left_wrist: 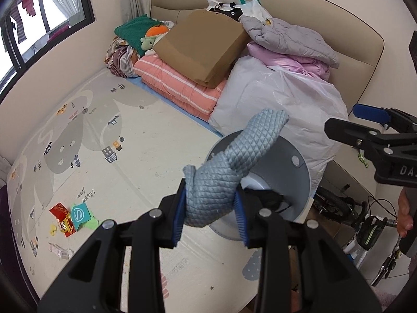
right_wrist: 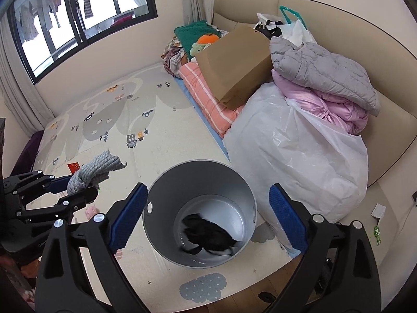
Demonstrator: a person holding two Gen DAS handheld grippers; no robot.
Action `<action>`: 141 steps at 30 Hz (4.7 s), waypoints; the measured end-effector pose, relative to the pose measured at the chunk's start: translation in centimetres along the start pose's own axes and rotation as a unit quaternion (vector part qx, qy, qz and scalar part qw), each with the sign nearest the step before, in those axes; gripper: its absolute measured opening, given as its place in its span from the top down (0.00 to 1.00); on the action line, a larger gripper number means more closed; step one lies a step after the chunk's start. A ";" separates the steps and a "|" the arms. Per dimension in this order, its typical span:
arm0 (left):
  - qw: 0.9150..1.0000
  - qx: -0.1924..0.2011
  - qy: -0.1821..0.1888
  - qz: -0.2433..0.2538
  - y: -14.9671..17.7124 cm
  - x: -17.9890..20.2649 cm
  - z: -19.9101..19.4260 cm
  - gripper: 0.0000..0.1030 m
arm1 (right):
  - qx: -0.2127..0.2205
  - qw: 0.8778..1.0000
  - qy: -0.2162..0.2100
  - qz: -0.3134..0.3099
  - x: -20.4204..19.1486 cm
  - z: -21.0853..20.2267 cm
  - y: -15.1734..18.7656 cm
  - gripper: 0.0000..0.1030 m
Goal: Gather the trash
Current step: 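Carry to the grey bin, right tool drops black item while left tool drops grey sock, then grasp the pink cloth ball with the right tool while the left tool grasps a white tissue, then carry to the grey bin, right tool drops pink ball while left tool drops tissue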
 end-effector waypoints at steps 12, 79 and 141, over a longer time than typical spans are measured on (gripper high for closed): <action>0.998 0.027 0.036 0.048 -3.5 5.0 0.8 0.24 | 0.001 0.998 0.047 0.034 4.2 -1.8 1.0 0.12; 0.901 -0.127 -0.165 -0.381 43.1 -45.0 9.0 0.20 | -0.160 0.938 -0.093 -0.292 -53.5 32.7 20.3 0.12; 0.969 -0.012 -0.140 -0.205 24.6 -32.3 -13.0 0.76 | -0.044 0.976 -0.085 -0.195 -40.4 2.5 8.8 0.45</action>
Point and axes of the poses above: each gripper's, at about its wrist camera, not at the fingertips, and z roughly the way its jaws point, x to its right, y to its underside, the point moved 7 cm from there along z, roughly the way its jaws point, and after that the axes turned 4 degrees about -x, right-handed, at the moved point
